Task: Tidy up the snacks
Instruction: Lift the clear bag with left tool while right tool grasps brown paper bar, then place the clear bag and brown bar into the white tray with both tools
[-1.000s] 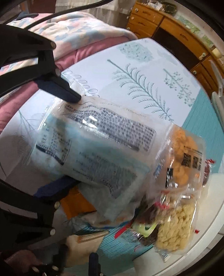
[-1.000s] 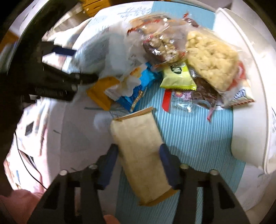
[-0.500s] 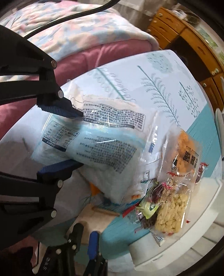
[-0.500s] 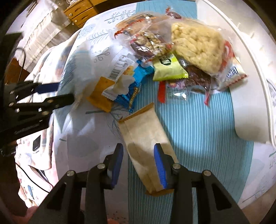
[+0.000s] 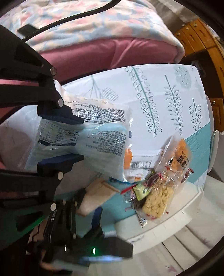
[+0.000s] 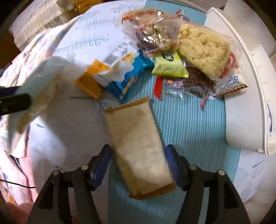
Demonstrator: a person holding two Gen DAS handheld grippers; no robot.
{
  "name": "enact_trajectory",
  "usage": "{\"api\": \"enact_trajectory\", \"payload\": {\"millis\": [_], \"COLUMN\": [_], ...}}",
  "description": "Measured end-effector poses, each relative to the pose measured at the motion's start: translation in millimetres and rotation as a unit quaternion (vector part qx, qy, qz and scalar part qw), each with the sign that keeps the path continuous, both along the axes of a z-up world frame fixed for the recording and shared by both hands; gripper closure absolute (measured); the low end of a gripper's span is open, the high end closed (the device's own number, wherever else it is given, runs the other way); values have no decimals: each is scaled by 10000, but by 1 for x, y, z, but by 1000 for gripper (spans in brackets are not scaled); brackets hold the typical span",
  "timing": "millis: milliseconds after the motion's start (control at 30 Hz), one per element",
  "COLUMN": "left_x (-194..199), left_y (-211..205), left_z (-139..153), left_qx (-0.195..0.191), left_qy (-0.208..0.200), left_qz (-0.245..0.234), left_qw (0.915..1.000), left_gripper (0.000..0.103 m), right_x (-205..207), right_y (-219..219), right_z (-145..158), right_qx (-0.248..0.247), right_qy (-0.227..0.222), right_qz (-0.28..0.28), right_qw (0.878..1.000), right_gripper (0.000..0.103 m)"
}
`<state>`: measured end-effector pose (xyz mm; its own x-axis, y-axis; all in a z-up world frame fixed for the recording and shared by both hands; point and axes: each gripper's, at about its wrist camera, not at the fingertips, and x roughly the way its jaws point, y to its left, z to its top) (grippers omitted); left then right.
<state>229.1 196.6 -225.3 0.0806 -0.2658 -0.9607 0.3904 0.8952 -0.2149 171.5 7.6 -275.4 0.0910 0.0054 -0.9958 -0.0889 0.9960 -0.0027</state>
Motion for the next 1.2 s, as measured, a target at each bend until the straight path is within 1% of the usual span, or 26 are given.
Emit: {"api": "enact_trajectory", "payload": {"millis": [67, 100, 167, 267, 400, 467, 500, 600, 633, 700, 733, 833, 933, 1033, 1133, 1200], "left_x": [-1, -2, -5, -8, -10, -10, -10, -12, -12, -15, -16, -18, -18, -19, -19, -18], "left_y": [4, 6, 11, 14, 10, 8, 6, 1, -2, -7, -9, -19, -30, -48, -71, -83], "left_z": [3, 3, 6, 10, 16, 19, 23, 35, 40, 52, 57, 71, 84, 97, 109, 115], "left_qx": [-225, -319, -663, -991, -1070, -1155, -1210, -1300, -1299, -1370, -1405, -1514, -1664, -1761, -1856, -1961], "left_qy": [51, 72, 138, 194, 171, 208, 236, 171, 137, 46, 11, -53, -97, -196, -328, -365], "left_qz": [173, 243, 478, 731, 862, 992, 1062, 1169, 1207, 1308, 1364, 1554, 1724, 1797, 1838, 1861], "left_qw": [9996, 9992, 9966, 9922, 9904, 9881, 9867, 9845, 9841, 9819, 9806, 9762, 9708, 9676, 9647, 9621], "left_gripper": [73, 73, 74, 74, 75, 75, 75, 75, 75, 75, 75, 75, 75, 75, 75, 75], "right_x": [1, 1, 3, 3, 14, 20, 22, 24, 23, 23, 24, 24, 21, 22, 23, 22], "right_y": [-3, 3, 0, -3, -8, -15, -23, -43, -51, -61, -68, -83, -99, -113, -132, -142], "right_z": [-2, -3, -2, -1, 2, 4, 5, 7, 9, 13, 17, 30, 53, 74, 96, 108], "right_qx": [92, 110, 136, 64, 201, 408, 639, 1232, 1475, 1753, 1921, 2210, 2485, 2610, 2631, 2721], "right_qy": [-26, -27, 15, 58, 202, 385, 514, 766, 837, 929, 977, 1009, 917, 764, 552, 418], "right_qz": [-160, -249, -367, -347, -403, -558, -733, -1155, -1273, -1329, -1334, -1286, -1124, -946, -783, -733], "right_qw": [9998, 9996, 9992, 9994, 9988, 9969, 9939, 9827, 9773, 9711, 9673, 9615, 9577, 9577, 9600, 9586], "right_gripper": [35, 35, 35, 41, 43, 44, 44, 44, 44, 44, 44, 44, 44, 44, 43, 44]}}
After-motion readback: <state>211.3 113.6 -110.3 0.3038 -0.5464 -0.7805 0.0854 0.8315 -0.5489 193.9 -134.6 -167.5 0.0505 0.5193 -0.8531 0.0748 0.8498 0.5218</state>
